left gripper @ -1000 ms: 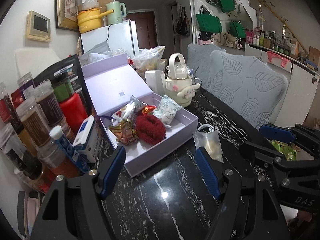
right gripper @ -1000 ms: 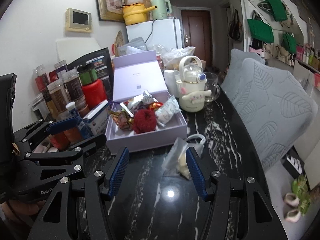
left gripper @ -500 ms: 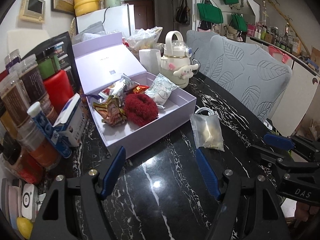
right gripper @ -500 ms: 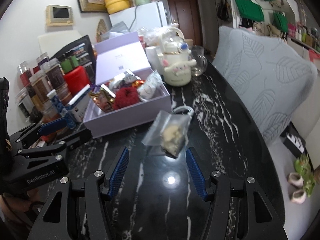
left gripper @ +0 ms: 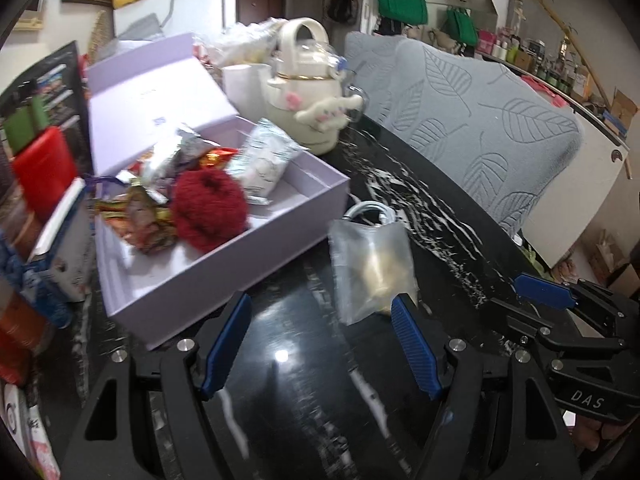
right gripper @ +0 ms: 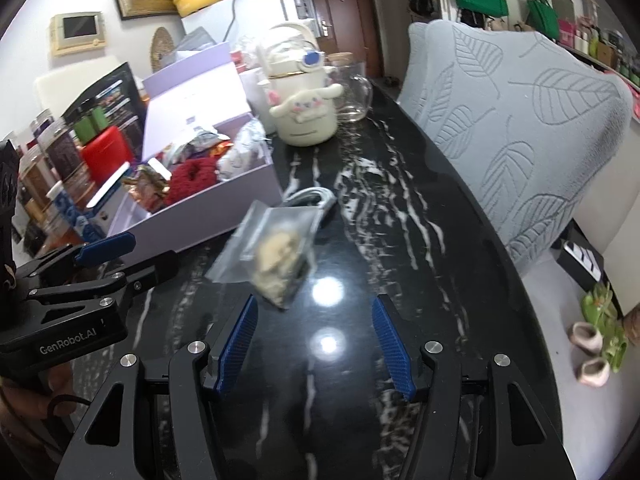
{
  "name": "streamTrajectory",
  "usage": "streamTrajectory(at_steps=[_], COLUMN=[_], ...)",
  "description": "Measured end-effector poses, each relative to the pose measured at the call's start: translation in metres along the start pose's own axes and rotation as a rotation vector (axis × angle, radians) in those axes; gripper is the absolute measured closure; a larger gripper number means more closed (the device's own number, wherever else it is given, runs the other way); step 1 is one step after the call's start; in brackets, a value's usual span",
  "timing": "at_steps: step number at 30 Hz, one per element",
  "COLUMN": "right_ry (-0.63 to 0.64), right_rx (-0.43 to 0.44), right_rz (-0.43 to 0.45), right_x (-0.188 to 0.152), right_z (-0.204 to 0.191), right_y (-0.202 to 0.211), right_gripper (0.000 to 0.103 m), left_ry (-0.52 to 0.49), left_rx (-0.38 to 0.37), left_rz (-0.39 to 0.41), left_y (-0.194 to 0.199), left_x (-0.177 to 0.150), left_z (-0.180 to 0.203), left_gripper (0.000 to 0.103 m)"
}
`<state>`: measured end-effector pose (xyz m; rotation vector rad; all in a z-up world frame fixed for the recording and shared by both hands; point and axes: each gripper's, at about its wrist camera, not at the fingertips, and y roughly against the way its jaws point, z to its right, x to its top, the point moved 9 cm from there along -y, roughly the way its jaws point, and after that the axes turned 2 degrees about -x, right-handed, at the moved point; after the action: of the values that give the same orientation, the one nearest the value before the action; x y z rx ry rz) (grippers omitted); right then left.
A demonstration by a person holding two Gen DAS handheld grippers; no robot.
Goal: Organize soft objects
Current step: 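Withdraw both tools from the box toward the clear bag of beige food, then grasp the clear bag with the left tool while the right tool grasps the white USB cable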
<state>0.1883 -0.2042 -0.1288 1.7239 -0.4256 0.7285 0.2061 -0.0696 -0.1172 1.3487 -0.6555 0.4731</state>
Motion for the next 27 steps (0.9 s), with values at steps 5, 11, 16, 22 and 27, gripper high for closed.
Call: streamTrajectory(at_steps=[5, 11, 16, 22, 27], right_ry=[-0.034, -0.074, -0.11, -0.133, -0.128], right_rx=[-0.018, -0.048, -0.068, -0.06, -0.04], right_rz=[-0.013, -0.033, -0.051, -0.072, -0.082], right_x=[0.0, -0.001, -0.002, 0.0, 0.004], right_z=[0.023, 0.052, 0.072, 0.083, 0.079], right_y=[-0.008, -0.015, -0.021, -0.028, -0.036], right_gripper=[0.043, 0.043, 0.043, 0.043, 0.043], left_ry=[-0.03, -0.06, -0.068, -0.046, -0.049], left_rx=[-0.057, -0.086, -0.072, -0.043, -0.012], left_rz=[-0.043, -0.099, -0.139, -0.197, -0.207], left_y=[-0.025, -0.054, -0.073, -0.091, -0.098], left_x=[0.007, 0.01, 0.009, 0.007, 0.003], left_z=[0.024, 0.047, 0.051, 0.042, 0.033], left_gripper=[0.031, 0.031, 0.031, 0.031, 0.031])
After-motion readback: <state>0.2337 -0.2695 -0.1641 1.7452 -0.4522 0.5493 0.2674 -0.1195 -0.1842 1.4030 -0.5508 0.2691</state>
